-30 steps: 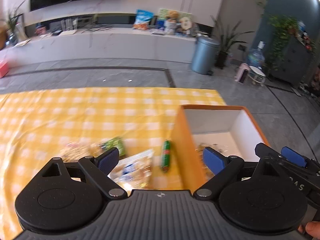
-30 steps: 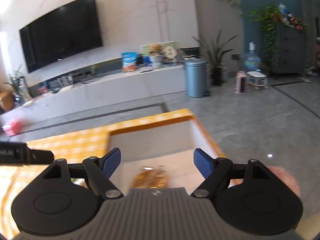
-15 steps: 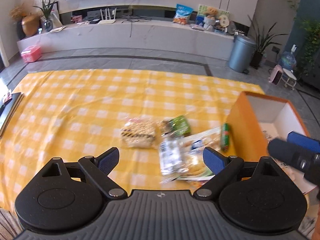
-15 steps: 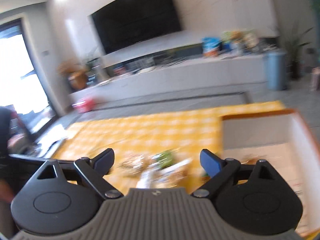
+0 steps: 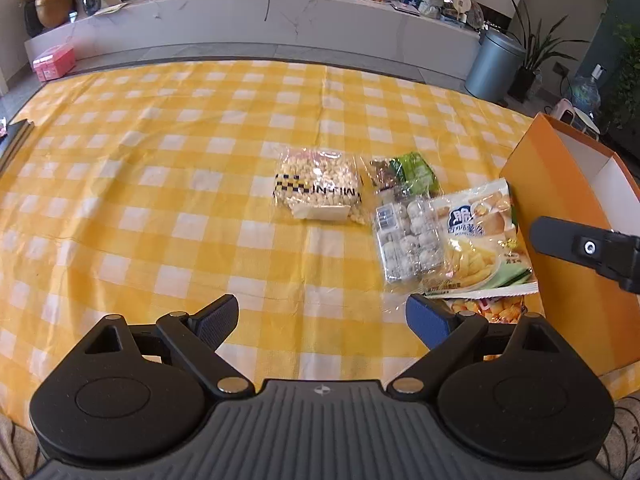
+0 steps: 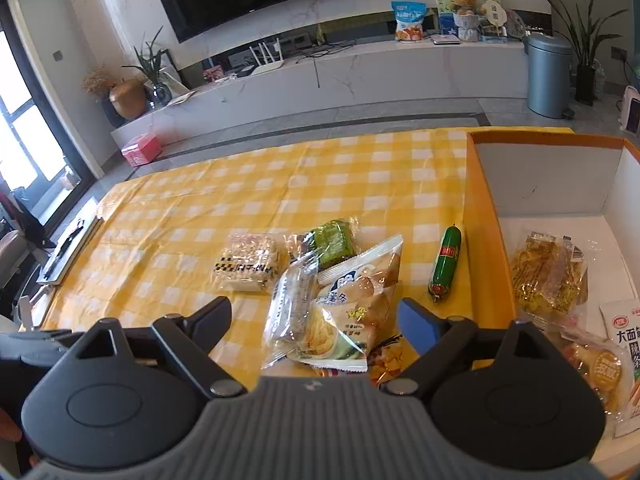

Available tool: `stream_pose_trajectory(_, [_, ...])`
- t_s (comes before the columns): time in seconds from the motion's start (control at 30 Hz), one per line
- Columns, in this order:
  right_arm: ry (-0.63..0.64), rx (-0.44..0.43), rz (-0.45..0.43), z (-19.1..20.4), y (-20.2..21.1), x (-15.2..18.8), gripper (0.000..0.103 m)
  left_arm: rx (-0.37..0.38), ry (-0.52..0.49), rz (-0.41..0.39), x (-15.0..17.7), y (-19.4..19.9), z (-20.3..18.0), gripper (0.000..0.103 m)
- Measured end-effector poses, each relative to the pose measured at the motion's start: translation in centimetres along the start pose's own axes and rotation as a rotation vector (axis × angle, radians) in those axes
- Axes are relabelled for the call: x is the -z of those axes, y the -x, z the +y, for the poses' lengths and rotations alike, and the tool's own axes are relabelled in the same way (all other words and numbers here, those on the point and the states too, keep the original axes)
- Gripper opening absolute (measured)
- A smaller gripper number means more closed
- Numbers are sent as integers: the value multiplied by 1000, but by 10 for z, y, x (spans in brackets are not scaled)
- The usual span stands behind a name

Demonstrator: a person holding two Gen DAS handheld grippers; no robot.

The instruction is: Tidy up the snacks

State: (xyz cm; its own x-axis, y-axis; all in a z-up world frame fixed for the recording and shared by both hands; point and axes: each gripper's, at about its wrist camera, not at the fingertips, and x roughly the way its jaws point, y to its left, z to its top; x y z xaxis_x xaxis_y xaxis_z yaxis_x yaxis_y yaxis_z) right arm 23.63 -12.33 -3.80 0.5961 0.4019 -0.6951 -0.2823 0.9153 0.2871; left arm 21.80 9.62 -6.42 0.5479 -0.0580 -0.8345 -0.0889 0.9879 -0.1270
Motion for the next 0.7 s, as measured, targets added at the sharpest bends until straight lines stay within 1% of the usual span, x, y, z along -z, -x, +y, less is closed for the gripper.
stream_pose_trajectory(0.07, [29, 2, 22, 2, -11, -2, 83, 46, 19, -3, 3, -7, 5, 103])
stream_pose_trajectory(0.1, [34, 6, 33, 2, -16, -2, 79, 76, 35, -4, 5, -11, 9, 103])
stream_pose_trajectory(0.13, [27, 18, 43, 1, -22, -3, 76, 101, 56, 5, 6, -15, 12, 103])
stream_pose_trajectory(0.23, [-2, 74, 78, -2, -40, -7, 71, 160, 115, 52, 9, -28, 23, 103])
stream_pose_trajectory(0.27, [-22, 76, 90, -4, -45, -7, 69, 173, 125, 64, 10, -32, 26, 103])
stream_pose_trajectory(0.3, [-45, 73, 105, -6, -50, -7, 63, 181, 135, 75, 12, -35, 29, 103])
stream_pose_trajectory(0.33, [-61, 76, 117, -8, -54, -6, 61, 182, 146, 83, 13, -37, 32, 103])
stream_pose_trajectory(0.47, [-65, 122, 140, -9, -68, -1, 58, 183, 181, 114, 17, -45, 37, 103])
stream_pose_trajectory(0.53, [-61, 131, 140, -9, -70, 0, 58, 184, 182, 98, 18, -44, 36, 103])
stream_pose_trajectory(0.63, [-62, 157, 146, -12, -76, 3, 56, 183, 177, 95, 18, -44, 34, 103])
stream_pose_trajectory(0.7, [-59, 173, 148, -14, -79, 5, 56, 175, 170, 92, 19, -44, 32, 103])
